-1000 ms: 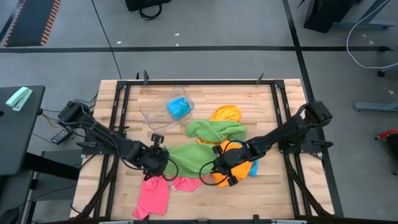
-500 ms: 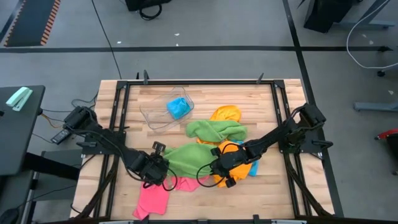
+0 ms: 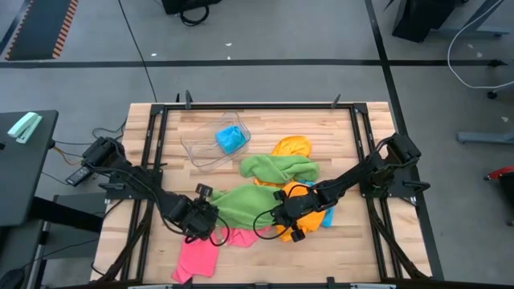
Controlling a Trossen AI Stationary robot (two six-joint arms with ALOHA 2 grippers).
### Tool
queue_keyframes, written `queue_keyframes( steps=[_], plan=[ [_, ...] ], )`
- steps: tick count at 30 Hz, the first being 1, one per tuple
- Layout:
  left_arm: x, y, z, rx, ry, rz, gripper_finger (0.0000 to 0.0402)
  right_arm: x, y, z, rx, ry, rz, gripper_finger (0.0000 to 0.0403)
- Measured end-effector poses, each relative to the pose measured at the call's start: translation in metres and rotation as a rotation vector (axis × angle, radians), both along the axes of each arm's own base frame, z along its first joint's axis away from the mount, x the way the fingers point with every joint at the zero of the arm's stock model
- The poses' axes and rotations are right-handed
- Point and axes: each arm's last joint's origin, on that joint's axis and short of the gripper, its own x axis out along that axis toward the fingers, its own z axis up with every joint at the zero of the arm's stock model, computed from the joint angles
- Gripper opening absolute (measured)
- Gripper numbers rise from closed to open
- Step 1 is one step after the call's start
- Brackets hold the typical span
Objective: Fold microfiber towels
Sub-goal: Fold the left green microfiber towel
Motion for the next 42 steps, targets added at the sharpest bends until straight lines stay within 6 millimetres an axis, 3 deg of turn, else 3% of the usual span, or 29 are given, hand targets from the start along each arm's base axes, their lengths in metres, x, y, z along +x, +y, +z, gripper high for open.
queue_keyframes(
  steps=[6,11,19,28,32,36,42],
  plan=[
    [0.0,0.0,0.002,-0.014,-0.013,0.045,0.0117,0.0,0.0,0.0,0.027,0.016,-0.028,0.0049],
    [0.002,-0.004,0.008,-0.032,-0.034,0.048,0.0145,-0.001,0.0,-0.001,0.064,0.04,-0.051,0.0085],
    [0.008,-0.005,0.014,-0.073,-0.076,0.102,0.0128,-0.005,-0.002,0.0,0.082,0.128,-0.066,0.0135],
    [0.02,0.02,0.015,-0.002,-0.1,0.214,0.0111,0.003,-0.004,0.036,-0.007,0.253,-0.061,0.015],
    [0.021,0.027,0.013,0.052,-0.046,0.141,0.0114,0.002,-0.004,0.043,-0.03,0.309,-0.065,0.0149],
    [0.022,0.027,0.003,0.115,0.008,-0.043,0.0113,0.001,-0.004,0.045,-0.043,0.33,-0.062,0.0149],
    [0.016,0.031,-0.016,0.306,0.074,-0.286,0.012,0.009,-0.003,0.048,-0.103,0.183,-0.047,0.0149]
  ],
)
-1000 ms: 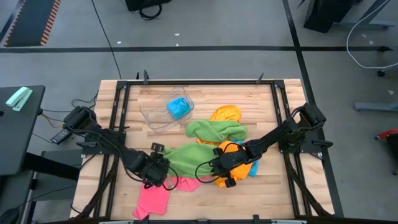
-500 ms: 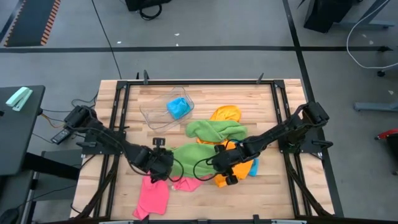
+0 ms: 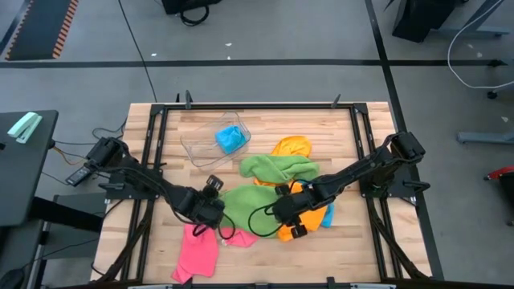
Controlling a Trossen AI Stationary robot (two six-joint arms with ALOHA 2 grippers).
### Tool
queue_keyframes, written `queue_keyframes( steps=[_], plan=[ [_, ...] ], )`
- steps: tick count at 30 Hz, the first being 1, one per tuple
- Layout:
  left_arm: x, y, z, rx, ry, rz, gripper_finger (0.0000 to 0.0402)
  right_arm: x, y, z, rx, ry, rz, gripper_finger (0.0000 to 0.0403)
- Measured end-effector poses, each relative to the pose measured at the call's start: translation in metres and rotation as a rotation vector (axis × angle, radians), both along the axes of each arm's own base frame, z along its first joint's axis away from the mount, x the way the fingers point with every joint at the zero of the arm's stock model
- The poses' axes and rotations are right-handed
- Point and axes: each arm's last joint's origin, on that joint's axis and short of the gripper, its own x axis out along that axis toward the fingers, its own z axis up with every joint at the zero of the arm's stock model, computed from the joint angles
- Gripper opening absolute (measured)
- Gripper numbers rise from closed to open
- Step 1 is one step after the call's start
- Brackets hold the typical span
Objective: Fold microfiber towels
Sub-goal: Fold the left green microfiber towel
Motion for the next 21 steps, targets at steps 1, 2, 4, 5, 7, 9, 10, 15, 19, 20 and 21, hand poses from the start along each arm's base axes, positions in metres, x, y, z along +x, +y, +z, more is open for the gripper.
queue_keyframes(
  steps=[1,2,4,5,7,9,10,15,19,20,21],
  plan=[
    [-0.001,0.001,-0.002,0.027,-0.001,-0.026,0.0123,0.001,0.0,0.0,-0.001,-0.026,0.006,0.0149],
    [0.0,0.0,-0.004,0.036,-0.013,-0.051,0.0127,0.002,0.0,0.001,-0.003,-0.042,0.012,0.0149],
    [-0.001,0.0,-0.007,0.057,0.008,-0.109,0.0135,0.004,0.001,0.001,-0.008,-0.06,0.025,0.0149],
    [-0.003,0.0,-0.008,0.07,0.026,-0.131,0.0139,0.004,0.001,0.001,-0.01,-0.062,0.029,0.0149],
    [-0.004,0.0,-0.011,0.085,0.045,-0.168,0.0145,0.004,0.001,0.0,-0.014,-0.062,0.034,0.0149],
    [-0.006,0.001,-0.013,0.098,0.064,-0.196,0.0148,0.005,0.001,0.001,-0.025,-0.085,0.036,0.0149],
    [-0.007,0.001,-0.014,0.107,0.078,-0.211,0.0149,0.006,0.001,0.002,-0.027,-0.097,0.041,0.0149],
    [-0.008,0.002,-0.017,0.137,0.079,-0.235,0.0138,0.009,0.002,0.005,-0.029,-0.143,0.057,0.0149],
    [-0.008,0.002,-0.019,0.145,0.061,-0.238,0.0126,0.011,0.0,0.006,-0.025,-0.154,0.048,0.0149],
    [-0.008,0.002,-0.02,0.142,0.054,-0.235,0.0123,0.011,-0.001,0.005,-0.023,-0.152,0.043,0.0149],
    [-0.008,0.001,-0.02,0.137,0.043,-0.23,0.012,0.012,-0.002,0.005,-0.02,-0.151,0.035,0.0149]
  ],
)
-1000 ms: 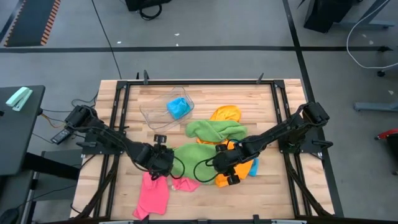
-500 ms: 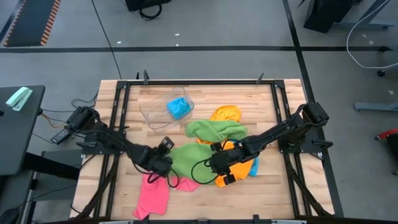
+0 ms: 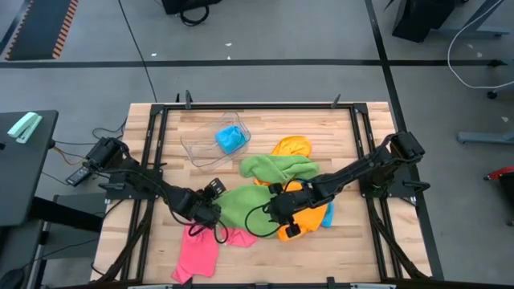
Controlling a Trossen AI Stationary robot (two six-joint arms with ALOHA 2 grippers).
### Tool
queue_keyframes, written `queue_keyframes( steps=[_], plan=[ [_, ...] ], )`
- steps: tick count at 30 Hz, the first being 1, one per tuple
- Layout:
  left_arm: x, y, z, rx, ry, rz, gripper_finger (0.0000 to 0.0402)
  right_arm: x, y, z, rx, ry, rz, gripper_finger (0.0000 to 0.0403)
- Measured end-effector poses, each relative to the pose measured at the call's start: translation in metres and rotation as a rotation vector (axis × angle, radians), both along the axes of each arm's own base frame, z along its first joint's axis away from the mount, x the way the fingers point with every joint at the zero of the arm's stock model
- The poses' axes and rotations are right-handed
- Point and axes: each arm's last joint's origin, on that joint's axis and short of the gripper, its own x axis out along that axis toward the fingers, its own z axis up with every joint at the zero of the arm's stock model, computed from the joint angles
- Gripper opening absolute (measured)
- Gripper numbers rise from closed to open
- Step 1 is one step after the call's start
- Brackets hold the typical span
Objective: Fold microfiber towels
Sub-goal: Fold the left green microfiber towel
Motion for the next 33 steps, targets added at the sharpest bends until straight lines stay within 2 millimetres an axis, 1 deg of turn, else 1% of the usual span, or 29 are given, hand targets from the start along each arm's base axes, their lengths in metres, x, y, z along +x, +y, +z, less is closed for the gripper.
queue_keyframes(
  steps=[2,5,8,10,12,16,19,21,22,26,30,33],
  plan=[
    [0.0,0.0,0.0,-0.017,-0.021,0.028,0.0112,0.001,-0.001,0.0,0.01,0.003,-0.016,0.0149],
    [0.0,0.0,0.0,-0.059,-0.07,0.115,0.0094,0.001,-0.002,0.0,0.018,0.001,-0.025,0.0149],
    [0.0,0.0,0.0,-0.099,-0.117,0.2,0.0059,0.002,-0.001,-0.001,0.033,-0.041,-0.023,0.0149],
    [0.0,0.0,0.0,-0.126,-0.147,0.257,0.0025,0.001,-0.002,-0.007,0.046,-0.084,-0.021,0.0149],
    [-0.002,0.001,0.002,-0.144,-0.167,0.309,0.001,-0.002,-0.003,-0.013,0.061,-0.126,-0.02,0.0149],
    [-0.007,0.006,0.011,-0.186,-0.218,0.419,0.0015,-0.007,-0.005,-0.024,0.086,-0.187,-0.021,0.0149],
    [-0.012,0.012,0.021,-0.23,-0.267,0.522,0.0009,-0.01,-0.006,-0.03,0.091,-0.2,-0.021,0.0149],
    [-0.011,0.016,0.028,-0.304,-0.305,0.588,0.0006,-0.01,-0.006,-0.036,0.076,-0.191,-0.029,0.0149],
    [-0.011,0.018,0.03,-0.336,-0.311,0.62,0.0007,-0.011,-0.007,-0.042,0.058,-0.169,-0.036,0.0149],
    [-0.009,0.028,0.034,-0.434,-0.369,0.798,0.0017,-0.005,-0.008,-0.065,0.018,-0.137,-0.058,0.0149],
    [-0.011,0.038,0.033,-0.475,-0.396,0.977,0.0011,-0.003,-0.009,-0.084,-0.017,-0.092,-0.081,0.0149],
    [-0.012,0.045,0.035,-0.491,-0.405,1.057,0.0006,-0.003,-0.01,-0.089,-0.009,-0.072,-0.099,0.0149]
  ],
)
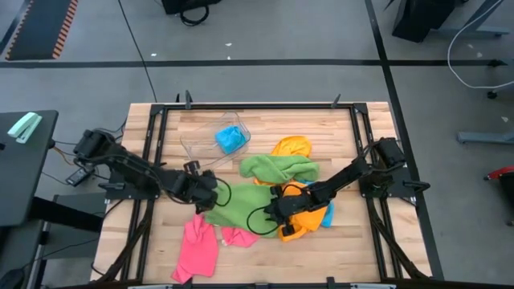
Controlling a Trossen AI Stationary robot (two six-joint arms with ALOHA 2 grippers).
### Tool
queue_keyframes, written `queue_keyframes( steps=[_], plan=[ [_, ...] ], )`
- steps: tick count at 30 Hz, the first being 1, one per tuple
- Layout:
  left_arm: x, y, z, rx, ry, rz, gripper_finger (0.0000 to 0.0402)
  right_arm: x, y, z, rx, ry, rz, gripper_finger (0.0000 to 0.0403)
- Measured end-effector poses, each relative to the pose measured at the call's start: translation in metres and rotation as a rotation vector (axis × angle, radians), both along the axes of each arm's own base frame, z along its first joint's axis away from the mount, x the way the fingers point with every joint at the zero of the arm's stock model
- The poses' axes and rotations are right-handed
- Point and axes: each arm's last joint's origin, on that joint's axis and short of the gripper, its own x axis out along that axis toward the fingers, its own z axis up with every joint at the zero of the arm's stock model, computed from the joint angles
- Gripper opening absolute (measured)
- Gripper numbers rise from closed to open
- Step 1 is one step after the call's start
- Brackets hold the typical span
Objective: Fold microfiber towels
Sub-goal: Fold the left green microfiber towel
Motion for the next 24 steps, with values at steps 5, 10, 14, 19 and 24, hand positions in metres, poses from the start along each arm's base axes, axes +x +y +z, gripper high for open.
queue_keyframes(
  steps=[5,10,14,19,24],
  plan=[
    [0.0,0.01,0.005,-0.029,-0.01,0.054,0.0022,0.0,0.0,-0.001,0.009,0.012,-0.011,0.0149],
    [-0.003,0.012,0.005,-0.012,0.042,0.001,0.0048,-0.001,0.0,0.0,0.025,0.017,-0.026,0.0149],
    [-0.005,0.009,0.005,0.009,0.08,-0.073,0.0068,-0.001,0.0,0.0,0.024,0.021,-0.026,0.0149],
    [-0.005,-0.003,0.005,0.021,0.097,-0.261,0.0087,-0.001,-0.001,0.0,0.02,0.023,-0.022,0.0149],
    [-0.001,-0.015,0.005,0.049,0.073,-0.433,0.0091,-0.001,-0.001,0.0,0.019,0.023,-0.022,0.0149]
  ],
)
